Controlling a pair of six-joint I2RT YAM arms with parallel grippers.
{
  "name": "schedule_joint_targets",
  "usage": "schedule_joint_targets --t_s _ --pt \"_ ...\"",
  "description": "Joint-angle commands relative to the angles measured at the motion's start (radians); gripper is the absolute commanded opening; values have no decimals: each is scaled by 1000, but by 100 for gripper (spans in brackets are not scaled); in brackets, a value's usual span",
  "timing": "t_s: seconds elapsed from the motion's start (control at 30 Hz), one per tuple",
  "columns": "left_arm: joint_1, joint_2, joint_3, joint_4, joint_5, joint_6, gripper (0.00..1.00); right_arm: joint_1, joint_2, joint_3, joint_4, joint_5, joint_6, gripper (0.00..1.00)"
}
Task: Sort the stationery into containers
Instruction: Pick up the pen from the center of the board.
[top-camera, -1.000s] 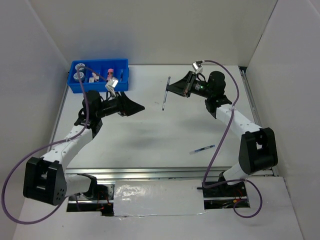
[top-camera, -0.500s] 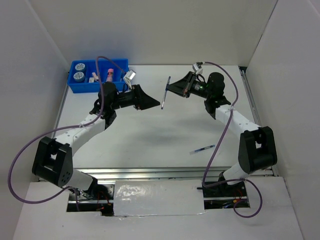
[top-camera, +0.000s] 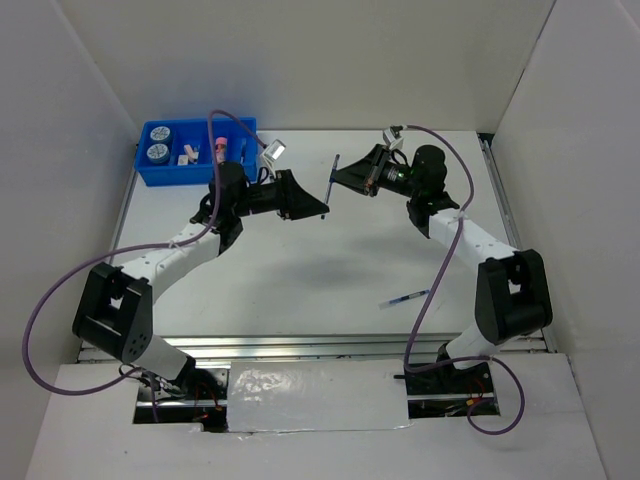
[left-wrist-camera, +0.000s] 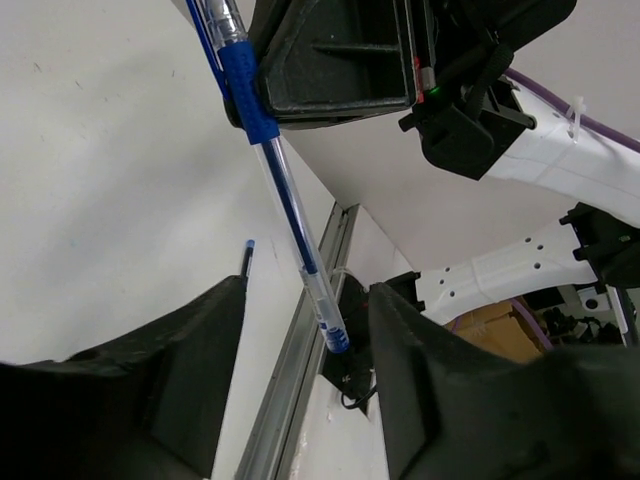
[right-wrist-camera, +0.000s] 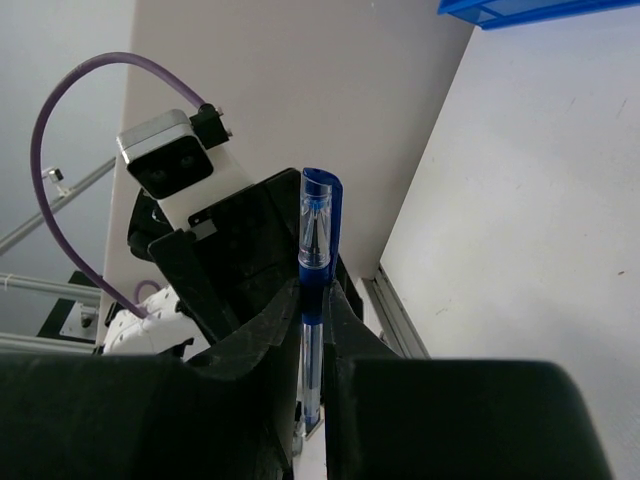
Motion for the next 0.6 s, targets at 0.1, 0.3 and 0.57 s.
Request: schedule_joint_targets --t_s 0.1,0.3,0.57 --pt "-7 30 52 63 2 -14 48 6 10 46 69 -3 -3 0" --pt "-9 34 52 57 -1 -18 32 6 30 74 50 -5 -22 0" --pt "13 -2 63 -64 -27 80 0 -20 30 132 -98 -12 -111 49"
